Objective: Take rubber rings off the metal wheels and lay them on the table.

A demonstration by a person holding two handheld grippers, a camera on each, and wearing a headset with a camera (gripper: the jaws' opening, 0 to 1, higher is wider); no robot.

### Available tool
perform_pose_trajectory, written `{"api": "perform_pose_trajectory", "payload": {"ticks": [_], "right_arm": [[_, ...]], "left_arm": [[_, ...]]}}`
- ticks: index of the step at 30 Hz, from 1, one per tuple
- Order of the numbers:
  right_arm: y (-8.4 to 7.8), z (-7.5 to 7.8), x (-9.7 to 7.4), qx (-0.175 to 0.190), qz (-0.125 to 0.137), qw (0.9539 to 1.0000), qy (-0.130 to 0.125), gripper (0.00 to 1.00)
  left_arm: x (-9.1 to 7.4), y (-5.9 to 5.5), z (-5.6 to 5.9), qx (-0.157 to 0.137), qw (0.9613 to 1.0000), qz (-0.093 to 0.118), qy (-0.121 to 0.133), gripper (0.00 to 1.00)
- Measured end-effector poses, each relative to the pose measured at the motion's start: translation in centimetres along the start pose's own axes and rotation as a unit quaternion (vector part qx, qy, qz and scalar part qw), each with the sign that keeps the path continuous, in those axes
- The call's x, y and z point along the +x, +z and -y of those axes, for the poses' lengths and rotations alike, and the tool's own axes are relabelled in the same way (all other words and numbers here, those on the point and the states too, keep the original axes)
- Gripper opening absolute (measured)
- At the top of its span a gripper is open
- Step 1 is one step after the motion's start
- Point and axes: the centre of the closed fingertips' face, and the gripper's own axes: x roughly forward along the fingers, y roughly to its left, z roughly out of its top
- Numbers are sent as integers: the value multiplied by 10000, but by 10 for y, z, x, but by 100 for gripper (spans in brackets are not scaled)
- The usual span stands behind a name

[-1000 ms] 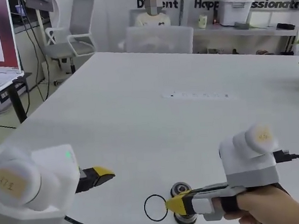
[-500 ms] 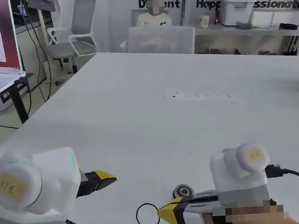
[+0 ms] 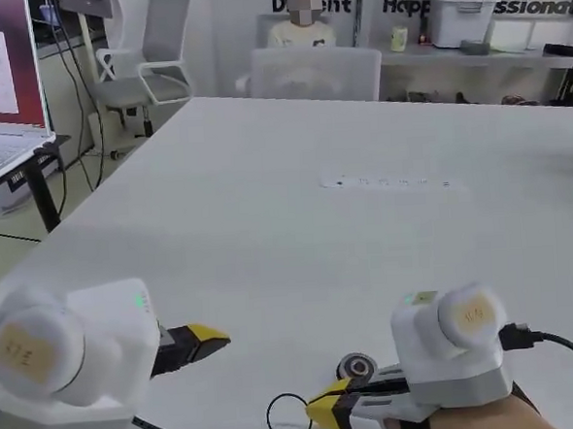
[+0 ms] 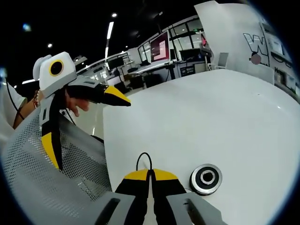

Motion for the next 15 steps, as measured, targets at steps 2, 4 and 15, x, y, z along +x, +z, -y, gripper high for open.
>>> {"api": "perform_pose_trajectory", "payload": {"ticks": [2, 4, 15], "right_arm": [[-1, 0, 1, -38, -38, 10000, -8, 0], [-4, 3, 1, -98, -120, 9999, -73, 0], [-4, 3, 1, -77, -162, 9998, -79, 7]], "left_arm": [[0, 0, 0, 7, 10000, -16, -5, 80], [0, -1, 0, 4, 10000, -18, 2, 80], [0, -2, -1, -4, 10000, -87, 36, 80]]}}
